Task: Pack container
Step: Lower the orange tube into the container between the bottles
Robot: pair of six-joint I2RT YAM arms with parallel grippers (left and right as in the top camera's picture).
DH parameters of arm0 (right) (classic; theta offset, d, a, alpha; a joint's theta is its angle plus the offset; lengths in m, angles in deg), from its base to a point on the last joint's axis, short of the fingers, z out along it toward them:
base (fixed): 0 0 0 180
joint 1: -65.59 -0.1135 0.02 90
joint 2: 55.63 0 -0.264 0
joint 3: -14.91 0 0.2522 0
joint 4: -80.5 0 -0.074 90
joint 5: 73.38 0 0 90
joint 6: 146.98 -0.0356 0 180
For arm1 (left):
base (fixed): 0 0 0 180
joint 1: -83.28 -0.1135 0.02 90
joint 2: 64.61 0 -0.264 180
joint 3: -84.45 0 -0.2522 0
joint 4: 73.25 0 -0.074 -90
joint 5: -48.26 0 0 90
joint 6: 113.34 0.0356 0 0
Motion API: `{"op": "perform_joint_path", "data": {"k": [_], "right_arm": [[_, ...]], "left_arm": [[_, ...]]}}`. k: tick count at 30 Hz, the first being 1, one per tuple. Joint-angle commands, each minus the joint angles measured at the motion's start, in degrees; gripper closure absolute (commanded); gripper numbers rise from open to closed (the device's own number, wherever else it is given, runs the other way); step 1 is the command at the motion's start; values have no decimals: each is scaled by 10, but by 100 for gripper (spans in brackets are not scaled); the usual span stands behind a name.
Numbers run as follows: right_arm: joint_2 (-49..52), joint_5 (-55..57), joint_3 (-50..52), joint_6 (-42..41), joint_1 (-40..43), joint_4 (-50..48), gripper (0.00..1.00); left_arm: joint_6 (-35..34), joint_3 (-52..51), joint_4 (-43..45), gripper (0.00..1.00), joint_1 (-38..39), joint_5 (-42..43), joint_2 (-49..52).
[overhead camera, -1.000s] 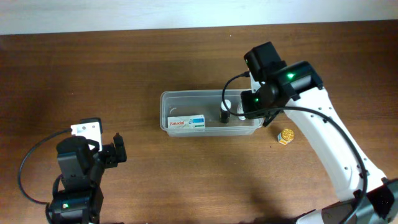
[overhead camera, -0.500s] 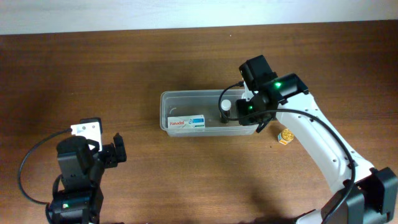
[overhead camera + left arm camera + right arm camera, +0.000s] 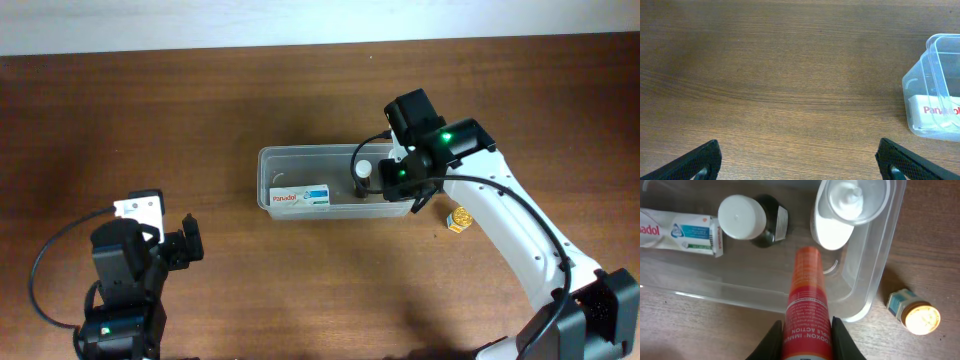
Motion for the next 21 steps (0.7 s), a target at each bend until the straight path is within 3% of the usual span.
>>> {"op": "perform_joint_path", "data": {"k": [1, 11, 21], "right_arm": [[2, -8, -17, -3, -5, 12, 83], [28, -12, -86, 10, -5, 75, 83], [89, -14, -87, 26, -5, 72, 83]], "left_arm": [[11, -1, 2, 1, 1, -4, 0], [11, -1, 1, 1, 1, -4, 0], [11, -1, 1, 1, 1, -4, 0]]}}
